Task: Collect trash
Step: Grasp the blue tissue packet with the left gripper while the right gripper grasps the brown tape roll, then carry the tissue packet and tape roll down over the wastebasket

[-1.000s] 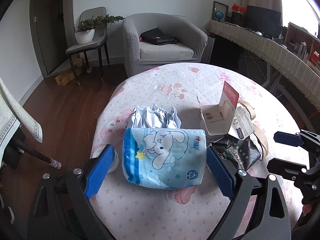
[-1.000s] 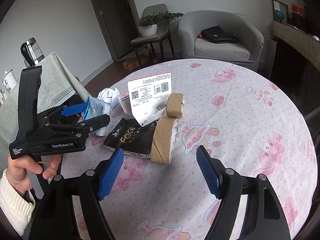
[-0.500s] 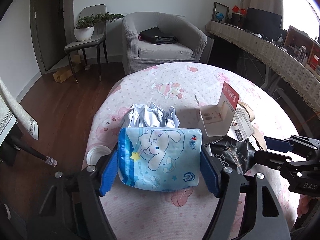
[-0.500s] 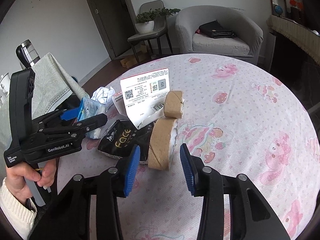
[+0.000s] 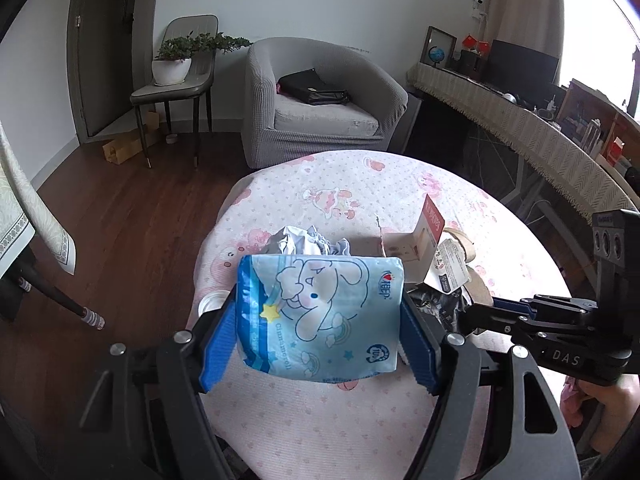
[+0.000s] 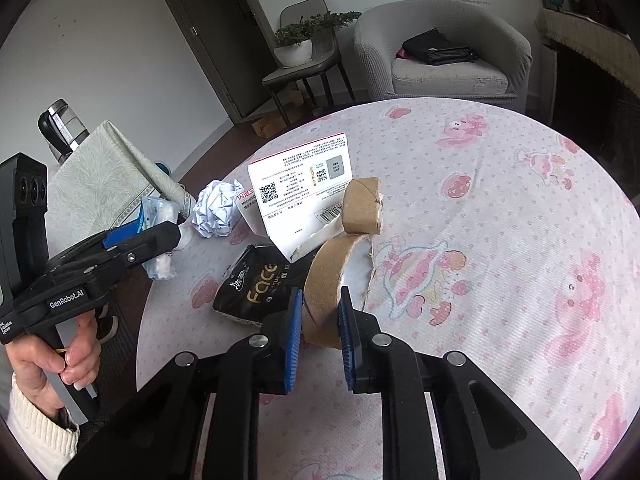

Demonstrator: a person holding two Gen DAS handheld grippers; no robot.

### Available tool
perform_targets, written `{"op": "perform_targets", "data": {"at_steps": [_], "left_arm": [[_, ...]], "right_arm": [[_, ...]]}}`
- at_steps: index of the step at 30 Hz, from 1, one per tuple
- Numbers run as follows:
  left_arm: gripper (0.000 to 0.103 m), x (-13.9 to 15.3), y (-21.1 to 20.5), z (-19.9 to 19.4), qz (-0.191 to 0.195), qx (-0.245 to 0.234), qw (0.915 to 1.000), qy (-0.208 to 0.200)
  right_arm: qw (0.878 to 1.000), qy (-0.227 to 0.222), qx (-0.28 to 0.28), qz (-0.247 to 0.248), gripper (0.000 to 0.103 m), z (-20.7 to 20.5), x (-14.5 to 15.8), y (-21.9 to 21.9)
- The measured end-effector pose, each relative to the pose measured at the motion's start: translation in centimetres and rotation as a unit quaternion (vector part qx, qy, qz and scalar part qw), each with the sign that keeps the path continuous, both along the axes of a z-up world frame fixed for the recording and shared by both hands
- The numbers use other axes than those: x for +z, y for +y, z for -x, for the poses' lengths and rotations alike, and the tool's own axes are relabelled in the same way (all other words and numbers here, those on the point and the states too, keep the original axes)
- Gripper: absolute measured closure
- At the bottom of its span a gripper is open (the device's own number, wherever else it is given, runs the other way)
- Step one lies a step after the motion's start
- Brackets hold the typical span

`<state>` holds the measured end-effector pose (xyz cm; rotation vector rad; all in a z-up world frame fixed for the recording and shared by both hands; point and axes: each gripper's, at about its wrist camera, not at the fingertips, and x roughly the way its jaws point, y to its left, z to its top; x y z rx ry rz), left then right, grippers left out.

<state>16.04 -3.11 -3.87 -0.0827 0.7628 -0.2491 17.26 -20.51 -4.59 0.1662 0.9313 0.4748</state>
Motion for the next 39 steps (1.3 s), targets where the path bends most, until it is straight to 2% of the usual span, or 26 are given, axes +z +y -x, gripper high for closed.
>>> {"op": "perform_targets", "data": {"at_steps": [2,9,15,26,39], "left_arm": [[0.028,0.3,0.3,0.4,0.008,0.000,1.0000,0.000],[0.028,1.0,1.6,1.8,0.001,0.009,0.9999,-0.007],[0.029,0.9,3.2,3.0,0.000,0.021,0.9998,-0.002],[0.029,-0.6,6.2,4.1,-0.013,0.045,0.9987,0.020],[0.029,-5.8,13.3,5.5,-0.035,0.092,0.9915,0.085]], "right_arm": [[1.000,0.003,0.000,-0.004,0.085,0.3,0.2,-0.1],[1.000,-0.005,-0.004,-0.002,0.085,2.0,1.8,-1.4],[1.000,-0.022,0.007,-0.005,0.085,2.6,3.6,-0.6],[0.996,-0.041,0.073,-0.014,0.085,3.3,6.1,5.7],[0.989,-0.028,0.141,-0.021,0.085,3.0,5.7,13.1]]}}
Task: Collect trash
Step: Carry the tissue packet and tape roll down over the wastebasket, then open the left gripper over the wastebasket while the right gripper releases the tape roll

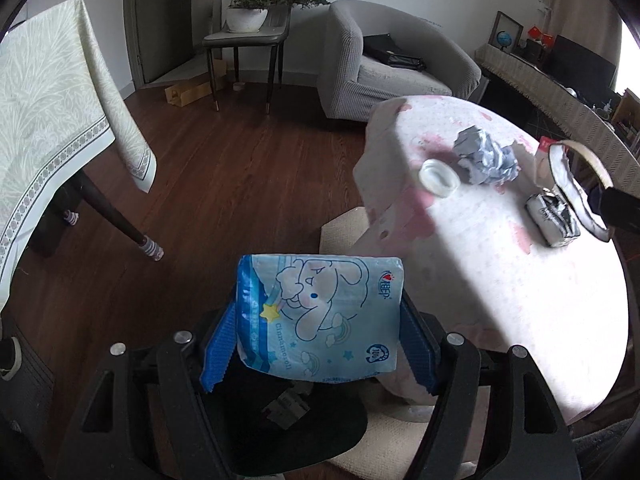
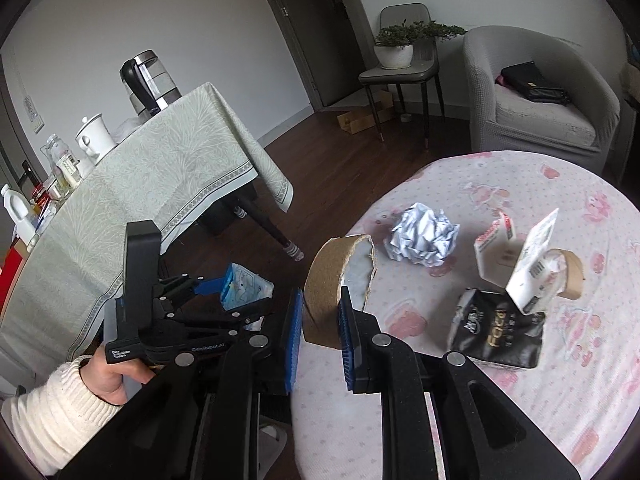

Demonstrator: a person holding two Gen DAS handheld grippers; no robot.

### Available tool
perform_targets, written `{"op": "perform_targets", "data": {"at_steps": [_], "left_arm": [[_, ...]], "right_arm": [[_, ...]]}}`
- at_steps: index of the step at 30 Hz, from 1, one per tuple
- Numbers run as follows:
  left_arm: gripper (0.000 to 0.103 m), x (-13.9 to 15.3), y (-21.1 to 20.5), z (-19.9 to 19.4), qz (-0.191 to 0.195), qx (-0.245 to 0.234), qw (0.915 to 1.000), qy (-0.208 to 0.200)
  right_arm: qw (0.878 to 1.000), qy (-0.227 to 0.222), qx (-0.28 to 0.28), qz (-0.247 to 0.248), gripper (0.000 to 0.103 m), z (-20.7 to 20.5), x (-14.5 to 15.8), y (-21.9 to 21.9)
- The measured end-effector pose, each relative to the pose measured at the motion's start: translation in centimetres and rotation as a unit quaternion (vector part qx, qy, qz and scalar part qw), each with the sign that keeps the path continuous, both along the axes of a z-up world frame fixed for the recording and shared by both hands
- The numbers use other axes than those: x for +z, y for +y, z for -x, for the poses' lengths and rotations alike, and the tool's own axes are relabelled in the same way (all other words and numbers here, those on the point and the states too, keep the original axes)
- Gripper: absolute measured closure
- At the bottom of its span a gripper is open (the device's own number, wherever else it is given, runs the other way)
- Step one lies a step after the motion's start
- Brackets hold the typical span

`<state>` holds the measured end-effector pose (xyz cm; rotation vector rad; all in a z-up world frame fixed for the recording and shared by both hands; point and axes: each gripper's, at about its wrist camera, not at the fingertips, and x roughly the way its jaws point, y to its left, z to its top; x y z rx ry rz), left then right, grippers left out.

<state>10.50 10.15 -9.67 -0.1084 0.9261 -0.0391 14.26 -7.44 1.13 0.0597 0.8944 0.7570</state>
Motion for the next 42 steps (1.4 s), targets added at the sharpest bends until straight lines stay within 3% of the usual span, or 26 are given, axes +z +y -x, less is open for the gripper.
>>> {"op": "perform_targets", "data": {"at_steps": [7,15,23,26,33,42], "left_arm": [[0.029,-3.7,3.9,0.9,-0.014,0.026,0.9984,0.049],[0.029,-8.3,7.9,2.0,-0.002,0.047,0.9920,0.118],[0.027,-12.1,9.4,3.4,0.003,0.031,0.9856,0.166],[0.021,-12.6,9.7,3.7,0.002,0.023,0.9846,0.173],[0.019,-12.5,11.2,4.3,0.009,0.023,0.9862,0.164],[0.032,-10.5,14.3,5.1,0.024,0.056,0.9897,0.130]], "right_arm": [[0.999,0.011,0.050,0.008,0.085,0.3,-0.4,5.4],[0.996,0.034,0.083,0.016,0.085,0.1,-2.0,10.1],[0.992,0.057,0.104,0.036,0.085,-0.4,-4.1,13.9],[0.991,0.067,0.110,0.046,0.085,-0.6,-5.1,15.1],[0.985,0.092,0.125,0.068,0.085,-0.9,-7.7,18.0],[0.977,0.123,0.138,0.108,0.085,-0.8,-11.5,20.9]]}}
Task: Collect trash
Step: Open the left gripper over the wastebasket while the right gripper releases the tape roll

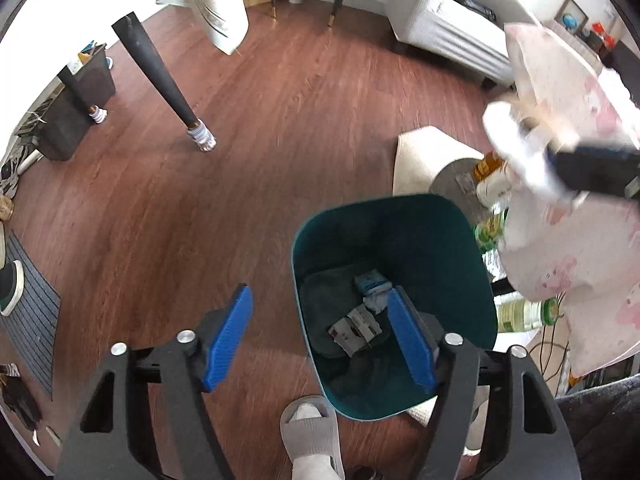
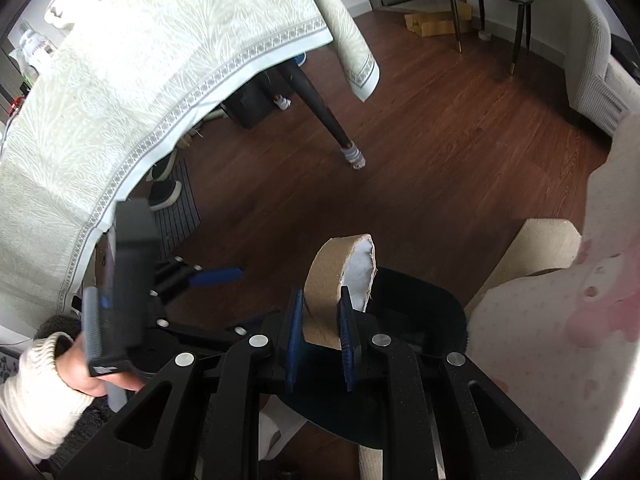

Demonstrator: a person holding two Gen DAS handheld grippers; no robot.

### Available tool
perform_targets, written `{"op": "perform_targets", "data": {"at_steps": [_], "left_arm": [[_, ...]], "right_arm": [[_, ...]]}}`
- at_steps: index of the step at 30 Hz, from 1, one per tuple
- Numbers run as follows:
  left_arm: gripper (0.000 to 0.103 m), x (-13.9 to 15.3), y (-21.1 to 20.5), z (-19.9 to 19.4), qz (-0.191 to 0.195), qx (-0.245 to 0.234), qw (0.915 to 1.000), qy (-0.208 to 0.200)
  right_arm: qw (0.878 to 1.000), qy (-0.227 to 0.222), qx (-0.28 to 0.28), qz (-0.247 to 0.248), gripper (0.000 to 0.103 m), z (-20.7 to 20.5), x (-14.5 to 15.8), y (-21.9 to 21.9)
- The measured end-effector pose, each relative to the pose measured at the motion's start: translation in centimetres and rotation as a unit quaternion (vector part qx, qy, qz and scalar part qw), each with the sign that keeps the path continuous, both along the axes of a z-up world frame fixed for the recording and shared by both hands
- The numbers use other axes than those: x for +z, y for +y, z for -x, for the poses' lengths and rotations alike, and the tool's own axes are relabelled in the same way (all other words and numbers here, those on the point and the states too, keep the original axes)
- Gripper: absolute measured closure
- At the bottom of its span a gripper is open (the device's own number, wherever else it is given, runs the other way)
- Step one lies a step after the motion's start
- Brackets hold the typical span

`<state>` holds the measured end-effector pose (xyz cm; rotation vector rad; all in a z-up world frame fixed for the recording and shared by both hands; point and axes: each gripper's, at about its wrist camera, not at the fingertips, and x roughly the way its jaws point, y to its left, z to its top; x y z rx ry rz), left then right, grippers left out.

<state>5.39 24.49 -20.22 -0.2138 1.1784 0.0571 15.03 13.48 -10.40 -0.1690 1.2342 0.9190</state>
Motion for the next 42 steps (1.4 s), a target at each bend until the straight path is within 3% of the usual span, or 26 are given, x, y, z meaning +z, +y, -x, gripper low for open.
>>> {"op": "perform_targets", "data": {"at_steps": [14,16,25,30,31,32,33,42], "left_arm": [[0.051,5.9,1.6,0.6,0.012,0.019,0.9963,-0.083],[0.058,6.8,1.4,0.6,0.017,0.014,0.9956,-0.091],[0.059,10.1,-0.2,0.5,0.026,-0.009,0.9911,-0.130],[0.059,11.5,-0.8,0.6,0.028,-0.017,0.9889,-0.145],[0.059,11.8,-0.8,0.6,0.029,-0.018,0.9885,-0.147],[0.059,12.0,-0.9,0.6,0.030,-0.018,0.9882,-0.149],[0.059,12.1,-1.0,0.6,0.030,-0.019,0.9880,-0.150],[0.059,14.8,-2.4,0.1,0.010,-0.027,0.9829,-0.182]], "right_arm": [[0.996,0.047,0.029,0.067,0.086,1.7,-6.8,2.8],[0.995,0.053,0.032,0.077,0.085,1.9,-7.8,3.0],[0.988,0.080,0.036,0.130,0.085,3.2,-11.6,2.0],[0.986,0.081,0.031,0.139,0.083,3.4,-11.9,1.3],[0.986,0.081,0.031,0.141,0.075,3.4,-11.9,1.2],[0.986,0.080,0.031,0.142,0.053,3.6,-11.9,1.0],[0.987,0.075,0.030,0.140,0.045,3.5,-11.7,1.0],[0.991,0.058,0.035,0.117,0.045,3.7,-9.6,0.3]]}}
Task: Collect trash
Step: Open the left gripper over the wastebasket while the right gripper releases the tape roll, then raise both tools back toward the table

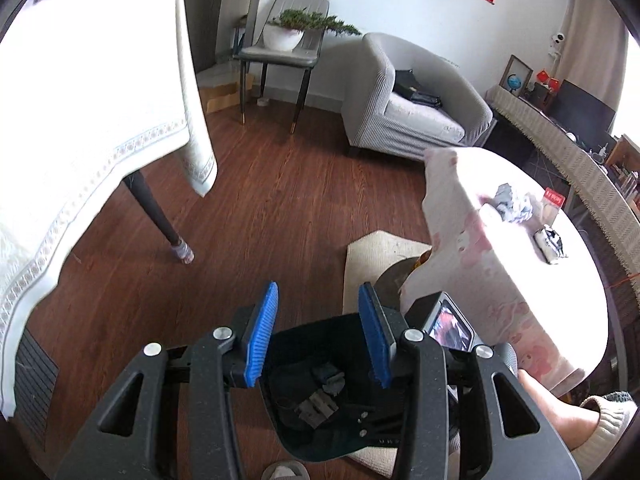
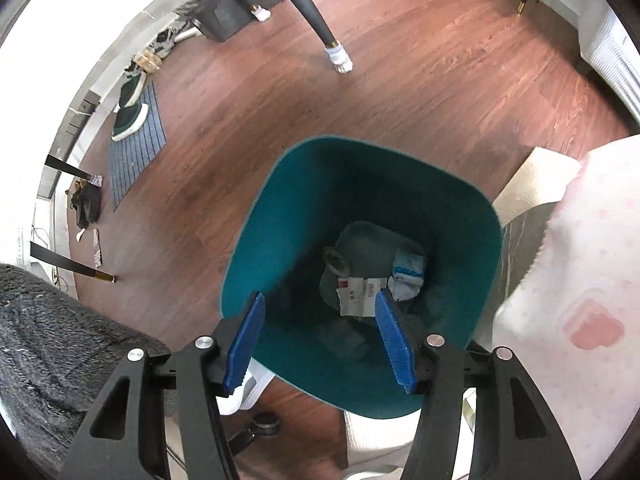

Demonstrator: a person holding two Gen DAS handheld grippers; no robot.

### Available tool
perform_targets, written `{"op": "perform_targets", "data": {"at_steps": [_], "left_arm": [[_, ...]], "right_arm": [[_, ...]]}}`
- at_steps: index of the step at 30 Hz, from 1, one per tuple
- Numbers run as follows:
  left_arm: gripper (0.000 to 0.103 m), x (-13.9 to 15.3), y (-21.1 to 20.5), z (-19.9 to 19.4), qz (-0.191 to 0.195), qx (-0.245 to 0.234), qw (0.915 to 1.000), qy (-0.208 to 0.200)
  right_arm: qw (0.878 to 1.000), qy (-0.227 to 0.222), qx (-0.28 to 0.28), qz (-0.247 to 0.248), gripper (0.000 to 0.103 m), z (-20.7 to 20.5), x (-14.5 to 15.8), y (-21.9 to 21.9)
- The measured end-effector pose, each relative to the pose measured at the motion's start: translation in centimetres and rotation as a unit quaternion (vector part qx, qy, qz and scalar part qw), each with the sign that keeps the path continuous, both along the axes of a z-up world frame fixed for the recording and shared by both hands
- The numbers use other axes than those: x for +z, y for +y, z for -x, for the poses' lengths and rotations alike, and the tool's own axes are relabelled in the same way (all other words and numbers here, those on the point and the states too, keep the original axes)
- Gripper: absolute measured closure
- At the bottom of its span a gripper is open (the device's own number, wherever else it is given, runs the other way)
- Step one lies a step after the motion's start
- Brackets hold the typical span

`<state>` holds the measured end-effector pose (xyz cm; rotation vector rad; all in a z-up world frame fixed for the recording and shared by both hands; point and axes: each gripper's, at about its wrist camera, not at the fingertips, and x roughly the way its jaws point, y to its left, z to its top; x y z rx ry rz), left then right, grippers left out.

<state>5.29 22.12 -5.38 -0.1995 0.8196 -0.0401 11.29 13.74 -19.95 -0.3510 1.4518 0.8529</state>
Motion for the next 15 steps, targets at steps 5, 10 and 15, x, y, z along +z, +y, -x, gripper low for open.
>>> {"op": "perform_targets", "data": {"at_steps": [5,10,15], "left_arm": [[0.058,1.9,-1.4,-0.2,-0.015,-0.006,0.9996,-0.023],[0.056,3.5,-2.8,-0.6,-0.023,-0.012,0.9987,-0.044],[0.055,4.5,-4.6,-1.2,-0.032,-0.023,0.9974,-0.061]], "right_arm": [[0.999,-0.017,-0.004,-0.040,0.045,0.2,3.2,-1.1],[0.996,-0.039,-0.002,-0.080,0.045,0.6,6.9,-2.1],[0.991,-0.067,-0.004,-0.119,0.045,0.9,10.8,-3.8]]}}
